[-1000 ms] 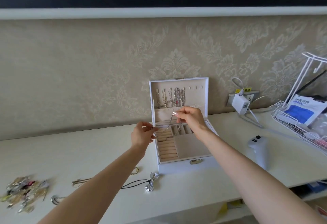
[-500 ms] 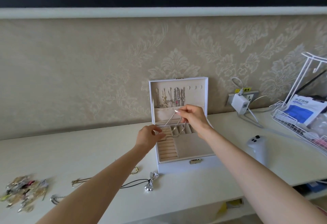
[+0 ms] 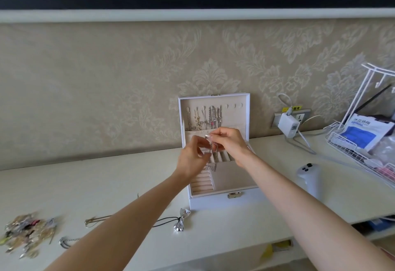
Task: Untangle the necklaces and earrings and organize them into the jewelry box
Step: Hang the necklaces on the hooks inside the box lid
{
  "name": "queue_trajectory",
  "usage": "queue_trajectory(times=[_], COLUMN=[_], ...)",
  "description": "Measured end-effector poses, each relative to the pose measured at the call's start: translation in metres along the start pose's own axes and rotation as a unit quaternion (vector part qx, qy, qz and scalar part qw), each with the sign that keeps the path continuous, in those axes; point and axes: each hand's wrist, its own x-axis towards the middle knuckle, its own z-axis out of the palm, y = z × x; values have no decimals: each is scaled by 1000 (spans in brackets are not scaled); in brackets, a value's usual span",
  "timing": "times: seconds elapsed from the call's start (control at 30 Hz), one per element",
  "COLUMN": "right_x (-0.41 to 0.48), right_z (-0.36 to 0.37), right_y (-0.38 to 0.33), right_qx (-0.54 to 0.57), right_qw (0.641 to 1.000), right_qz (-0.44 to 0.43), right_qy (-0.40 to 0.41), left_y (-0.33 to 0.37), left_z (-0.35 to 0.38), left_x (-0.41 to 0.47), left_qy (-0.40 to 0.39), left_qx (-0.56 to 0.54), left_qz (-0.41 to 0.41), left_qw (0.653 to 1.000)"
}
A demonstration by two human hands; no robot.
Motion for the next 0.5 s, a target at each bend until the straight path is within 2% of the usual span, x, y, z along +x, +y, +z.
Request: queue_trajectory(times=[0.1, 0.2, 0.27, 0.43, 0.5], right_x=[0, 2, 5, 11, 10], right_z=[-1, -5, -9, -13, -13], right_y=[1, 4, 9, 19, 19], right_qx=[-12, -33, -49, -75, -83], right_qw=[1000, 999, 997, 993, 993], right_qz=[-2, 2, 11, 27, 30], right_qy=[10, 36, 55, 82, 84], left_y=[1, -2, -2, 9, 10], left_z=[3, -6, -11, -18, -19], left_x=[4, 10, 14, 12, 11], left_qy=[-43, -8, 12, -30, -34], left_qx=[37, 107, 112, -40, -57], left_qz=[-30, -10, 3, -61, -69], left_qw=[998, 994, 994, 997, 995])
